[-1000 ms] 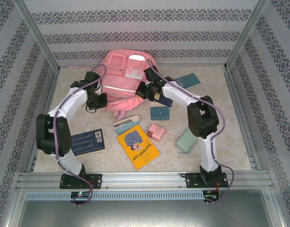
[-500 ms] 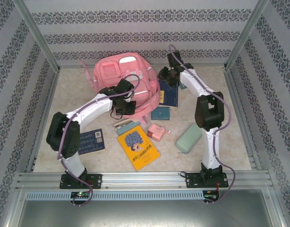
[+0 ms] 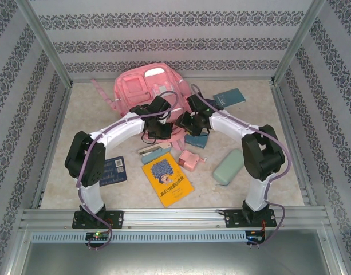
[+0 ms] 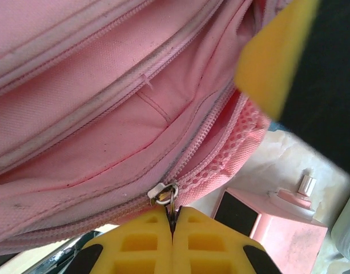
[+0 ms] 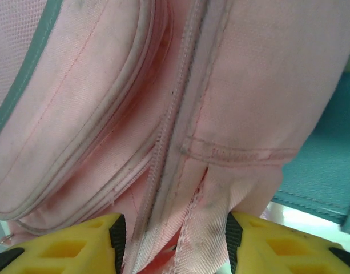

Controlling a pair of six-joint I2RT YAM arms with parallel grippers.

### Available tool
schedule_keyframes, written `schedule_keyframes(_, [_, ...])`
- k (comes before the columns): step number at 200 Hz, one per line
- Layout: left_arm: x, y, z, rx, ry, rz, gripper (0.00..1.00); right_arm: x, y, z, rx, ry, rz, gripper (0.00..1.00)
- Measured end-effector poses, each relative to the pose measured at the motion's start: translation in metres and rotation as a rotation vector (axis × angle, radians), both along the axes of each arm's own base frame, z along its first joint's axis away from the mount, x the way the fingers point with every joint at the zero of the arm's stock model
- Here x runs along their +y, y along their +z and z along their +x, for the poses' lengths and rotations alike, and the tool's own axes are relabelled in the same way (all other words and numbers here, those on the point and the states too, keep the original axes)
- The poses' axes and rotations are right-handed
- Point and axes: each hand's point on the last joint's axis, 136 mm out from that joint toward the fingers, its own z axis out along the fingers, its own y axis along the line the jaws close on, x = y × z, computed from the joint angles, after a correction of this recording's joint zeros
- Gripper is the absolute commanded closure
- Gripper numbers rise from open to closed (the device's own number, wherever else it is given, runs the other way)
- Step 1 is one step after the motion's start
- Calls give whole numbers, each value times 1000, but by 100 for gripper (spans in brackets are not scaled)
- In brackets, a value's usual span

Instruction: Pack books, pencil case, and school supplies into a backpack

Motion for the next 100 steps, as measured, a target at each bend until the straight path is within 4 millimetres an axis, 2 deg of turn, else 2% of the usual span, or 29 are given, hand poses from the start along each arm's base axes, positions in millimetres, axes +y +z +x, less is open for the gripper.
schedule_keyframes(10, [0,0,0,-1,1,2,100,3,-1,0,3,-10,9,56])
schedule_keyframes(37, [2,0,2,-8,6,12,100,4,-7,1,24,-40,9,100])
schedule_keyframes(74, [12,-3,5,-33,12,69,100,1,-9,2,23,-57,6,100])
schedule_keyframes(100, [30,-6,10,-49,17,141,100,-3,-10,3,7,-53,4,100])
